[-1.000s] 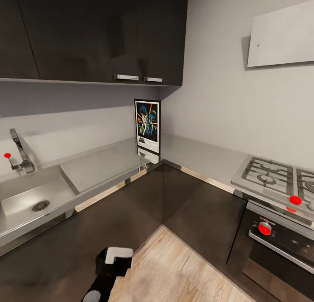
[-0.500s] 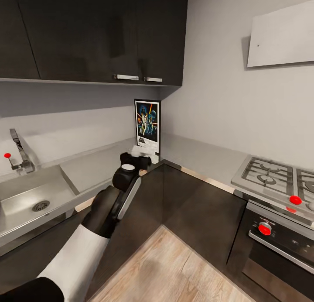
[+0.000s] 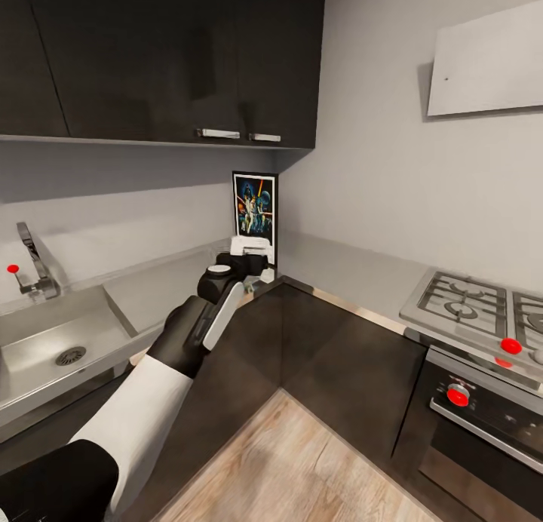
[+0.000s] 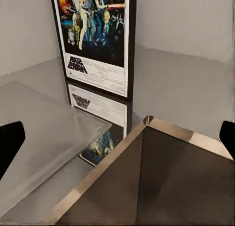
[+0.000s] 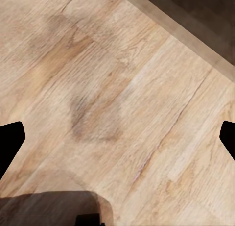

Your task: Pick up the poster from the kitchen countertop and hang it on one of the wall nails in the kitchen.

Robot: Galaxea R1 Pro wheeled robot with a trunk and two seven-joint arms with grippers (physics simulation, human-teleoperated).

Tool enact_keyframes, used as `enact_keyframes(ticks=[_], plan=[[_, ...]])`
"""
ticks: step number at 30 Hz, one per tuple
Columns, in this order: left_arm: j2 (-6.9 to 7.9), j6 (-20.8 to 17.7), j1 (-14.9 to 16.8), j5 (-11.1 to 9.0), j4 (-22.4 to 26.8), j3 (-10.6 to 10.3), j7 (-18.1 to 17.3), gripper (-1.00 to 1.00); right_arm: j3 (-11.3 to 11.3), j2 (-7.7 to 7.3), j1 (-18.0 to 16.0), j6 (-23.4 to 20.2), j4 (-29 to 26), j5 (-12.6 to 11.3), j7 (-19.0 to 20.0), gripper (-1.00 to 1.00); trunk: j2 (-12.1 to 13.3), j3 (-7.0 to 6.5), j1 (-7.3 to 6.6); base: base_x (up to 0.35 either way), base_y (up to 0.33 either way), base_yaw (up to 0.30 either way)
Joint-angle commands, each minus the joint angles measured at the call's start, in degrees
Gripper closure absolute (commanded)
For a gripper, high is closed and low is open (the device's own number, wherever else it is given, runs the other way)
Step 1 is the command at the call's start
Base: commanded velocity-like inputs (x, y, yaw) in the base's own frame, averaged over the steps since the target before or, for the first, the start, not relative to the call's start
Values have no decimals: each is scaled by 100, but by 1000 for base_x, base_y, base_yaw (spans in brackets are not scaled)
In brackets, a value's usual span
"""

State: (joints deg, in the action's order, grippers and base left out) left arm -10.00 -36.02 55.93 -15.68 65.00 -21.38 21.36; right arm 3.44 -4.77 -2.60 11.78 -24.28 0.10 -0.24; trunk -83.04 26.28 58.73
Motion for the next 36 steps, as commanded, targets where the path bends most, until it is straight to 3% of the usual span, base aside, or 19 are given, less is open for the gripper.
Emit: enact_keyframes(ticks=[1, 10, 16, 19, 36], plan=[[0, -9, 5, -86, -11, -7, 53, -100, 11, 5, -3, 18, 3, 0, -2, -100, -4, 6, 0, 0, 0, 0], [0, -5, 6, -136, -29, -6, 53, -100, 13, 23, -3, 2, 28, -4, -2, -100, -4, 6, 0, 249, 0, 0], [0, -12, 6, -137, -7, -6, 53, -100, 19, 32, 1, -11, 743, -20, 5, -100, -4, 6, 0, 333, 0, 0], [0, -11, 6, -137, -7, -4, 53, -100, 24, 23, 2, -10, 849, -24, 3, -100, -4, 6, 0, 256, 0, 0], [0, -18, 6, -129, 32, -6, 53, -100, 113, 11, -3, -8, 960, -26, -2, -100, -4, -19, 0, 30, 0, -85]])
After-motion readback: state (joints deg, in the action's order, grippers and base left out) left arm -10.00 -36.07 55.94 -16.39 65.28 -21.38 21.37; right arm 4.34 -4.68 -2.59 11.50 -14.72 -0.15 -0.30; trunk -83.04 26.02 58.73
